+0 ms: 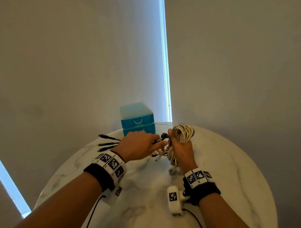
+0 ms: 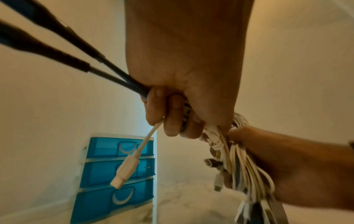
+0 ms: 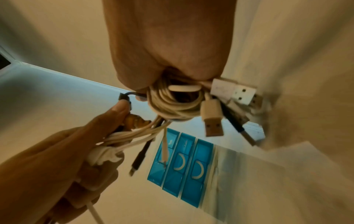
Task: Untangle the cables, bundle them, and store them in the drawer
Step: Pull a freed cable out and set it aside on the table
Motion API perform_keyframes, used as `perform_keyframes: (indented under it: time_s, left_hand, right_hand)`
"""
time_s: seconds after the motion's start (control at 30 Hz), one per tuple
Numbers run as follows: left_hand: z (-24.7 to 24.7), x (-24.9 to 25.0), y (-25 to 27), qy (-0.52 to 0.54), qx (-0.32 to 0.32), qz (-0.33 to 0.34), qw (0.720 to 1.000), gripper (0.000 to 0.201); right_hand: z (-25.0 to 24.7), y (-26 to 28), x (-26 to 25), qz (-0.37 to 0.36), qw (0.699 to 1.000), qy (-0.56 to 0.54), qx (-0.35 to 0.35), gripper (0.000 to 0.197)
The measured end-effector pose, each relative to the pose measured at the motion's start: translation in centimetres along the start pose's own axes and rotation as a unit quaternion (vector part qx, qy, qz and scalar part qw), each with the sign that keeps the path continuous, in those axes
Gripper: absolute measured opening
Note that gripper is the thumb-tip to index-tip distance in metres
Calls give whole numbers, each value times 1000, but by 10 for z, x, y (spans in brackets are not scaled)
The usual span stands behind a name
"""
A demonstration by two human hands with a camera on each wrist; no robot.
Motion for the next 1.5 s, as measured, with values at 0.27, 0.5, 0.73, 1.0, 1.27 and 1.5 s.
perform_keyframes:
  time_s: [0.27, 0.5, 0.73, 1.0, 1.27, 1.5]
  left_hand:
    - [18, -6, -22, 223, -169, -21, 960, 48]
    - [-26, 0, -7, 37, -5, 51, 998, 64]
    - [-21, 15, -8, -151, -35, 74, 985, 53]
    - [1, 9, -8, -189, -167, -32, 967, 73]
    - [-6, -16, -4, -195, -94, -57, 975, 87]
    - [-40, 13, -14, -203, 12, 24, 979, 53]
  right_hand:
    - [10, -2, 30, 120, 984, -121, -54, 39]
    - [-15, -6, 36, 125, 991, -48, 17, 45]
    - [-9, 1, 33, 117, 990, -68, 29, 37]
    - [-6, 14, 24, 104, 990, -84, 46, 31]
    - [-26, 7, 1, -5, 991, -41, 128, 46]
    - [10, 14, -12, -10, 996, 82, -20, 66]
Point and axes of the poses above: each hand's wrist, its own y-axis away from the middle knuckle, its own z-axis out of the palm, x = y × z, the point moved 10 cm from there along -y, towards the middle knuckle, and after that the axes turned 7 degrees about -x, right-handed, at the moved point
